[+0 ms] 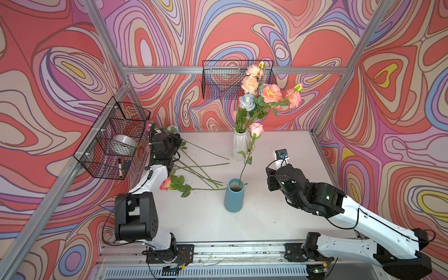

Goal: Arrange flowers in a vase
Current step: Pick up the flower from the flowers.

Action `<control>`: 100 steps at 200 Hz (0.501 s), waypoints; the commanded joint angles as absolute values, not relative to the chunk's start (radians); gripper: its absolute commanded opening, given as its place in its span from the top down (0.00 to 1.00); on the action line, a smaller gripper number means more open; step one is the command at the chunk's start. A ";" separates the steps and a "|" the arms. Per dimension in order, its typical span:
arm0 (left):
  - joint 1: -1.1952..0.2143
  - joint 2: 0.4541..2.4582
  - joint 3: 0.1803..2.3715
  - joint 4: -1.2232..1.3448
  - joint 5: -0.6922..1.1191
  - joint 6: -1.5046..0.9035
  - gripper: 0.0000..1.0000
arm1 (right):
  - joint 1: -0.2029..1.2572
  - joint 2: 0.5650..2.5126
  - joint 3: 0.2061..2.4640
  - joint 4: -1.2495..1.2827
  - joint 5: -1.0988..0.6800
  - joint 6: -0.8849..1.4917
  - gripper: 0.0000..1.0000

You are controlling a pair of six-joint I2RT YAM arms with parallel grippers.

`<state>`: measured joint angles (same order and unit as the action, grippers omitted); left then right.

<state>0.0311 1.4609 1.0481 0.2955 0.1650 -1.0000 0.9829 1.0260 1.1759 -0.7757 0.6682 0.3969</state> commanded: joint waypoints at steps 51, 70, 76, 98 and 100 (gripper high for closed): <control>-0.035 1.054 1.263 -0.209 0.171 -0.697 1.00 | 0.977 0.989 1.178 -0.763 0.643 0.390 0.58; -0.037 0.998 1.359 -0.337 0.225 -0.648 1.00 | 0.979 0.988 1.183 -0.766 0.641 0.389 0.58; -0.037 0.985 1.388 -0.371 0.240 -0.638 1.00 | 0.978 0.989 1.184 -0.766 0.641 0.390 0.58; -0.037 0.955 1.467 -0.446 0.339 -0.620 1.00 | 0.979 0.986 1.188 -0.767 0.638 0.390 0.58; -0.036 0.954 1.473 -0.448 0.349 -0.618 1.00 | 0.979 0.986 1.189 -0.767 0.638 0.390 0.59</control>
